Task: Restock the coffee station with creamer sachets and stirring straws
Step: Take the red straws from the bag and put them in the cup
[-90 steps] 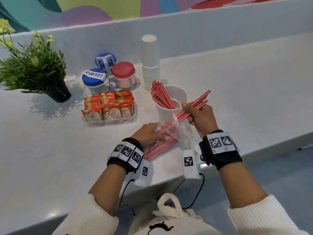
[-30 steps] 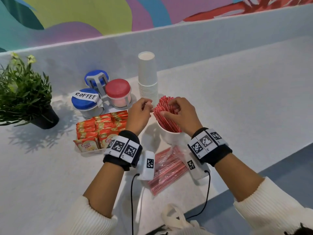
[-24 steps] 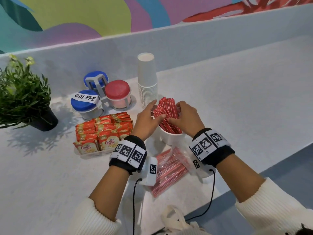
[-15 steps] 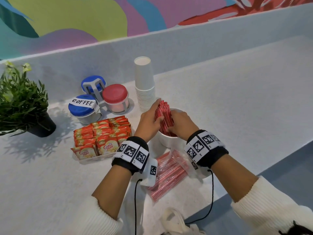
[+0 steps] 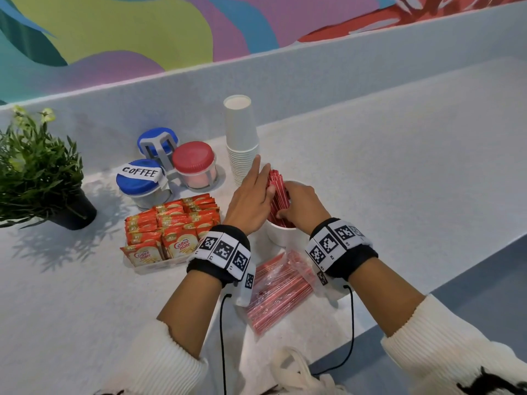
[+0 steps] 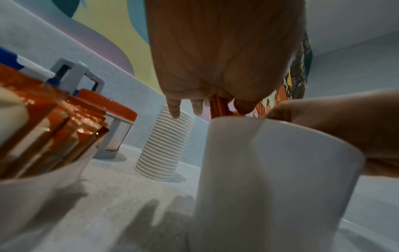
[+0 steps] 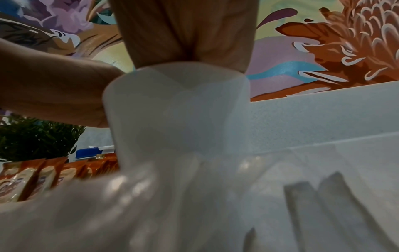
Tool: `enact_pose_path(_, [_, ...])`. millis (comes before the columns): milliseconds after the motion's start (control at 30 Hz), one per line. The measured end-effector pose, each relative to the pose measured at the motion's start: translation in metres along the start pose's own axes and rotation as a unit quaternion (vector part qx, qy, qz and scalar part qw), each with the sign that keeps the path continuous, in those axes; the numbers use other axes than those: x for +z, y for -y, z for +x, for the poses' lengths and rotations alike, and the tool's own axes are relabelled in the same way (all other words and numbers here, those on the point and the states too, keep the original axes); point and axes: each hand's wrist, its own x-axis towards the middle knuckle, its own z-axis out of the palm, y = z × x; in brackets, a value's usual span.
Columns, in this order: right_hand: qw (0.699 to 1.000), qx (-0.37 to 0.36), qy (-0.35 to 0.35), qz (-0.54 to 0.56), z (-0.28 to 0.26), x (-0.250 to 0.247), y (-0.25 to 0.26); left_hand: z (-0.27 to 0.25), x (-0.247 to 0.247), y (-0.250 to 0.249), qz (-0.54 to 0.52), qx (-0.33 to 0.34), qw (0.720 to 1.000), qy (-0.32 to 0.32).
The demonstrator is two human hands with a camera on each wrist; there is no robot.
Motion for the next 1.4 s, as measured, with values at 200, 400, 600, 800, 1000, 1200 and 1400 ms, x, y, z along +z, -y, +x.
enact_pose_path(200, [0.999,0.0,0.01,0.031,-0.002,-0.005,0.0,-0.002,-0.008,0.002,0.004,-0.027,0.999,0.038])
enact_pose_path(400, [0.983,0.042,-0.024,0.177,-0.014,-0.031,-0.011,-0.032,-0.023,-0.018,-0.148,-0.086,0.98,-0.099])
enact_pose_path(600, [0.94,0.129,-0.16,0.272,-0.037,-0.037,-0.045,-0.054,-0.007,-0.027,-0.163,-0.177,0.964,-0.116])
enact_pose_path(800, [0.922,0.218,-0.062,0.313,-0.062,-0.012,-0.066,-0.074,0.024,-0.027,-0.081,-0.226,0.97,0.04])
enact_pose_path(1000, [0.962,0.156,0.097,0.203,-0.078,0.015,-0.063,-0.094,0.048,-0.031,0.108,-0.282,0.932,0.201])
enact_pose_path(1200, [0.962,0.122,0.121,0.214,-0.083,0.016,-0.061,-0.113,0.048,-0.021,0.104,-0.388,0.904,0.146])
enact_pose_path(1400, [0.962,0.12,0.121,0.212,-0.085,0.022,-0.061,-0.108,0.039,-0.016,0.014,-0.4,0.909,0.114])
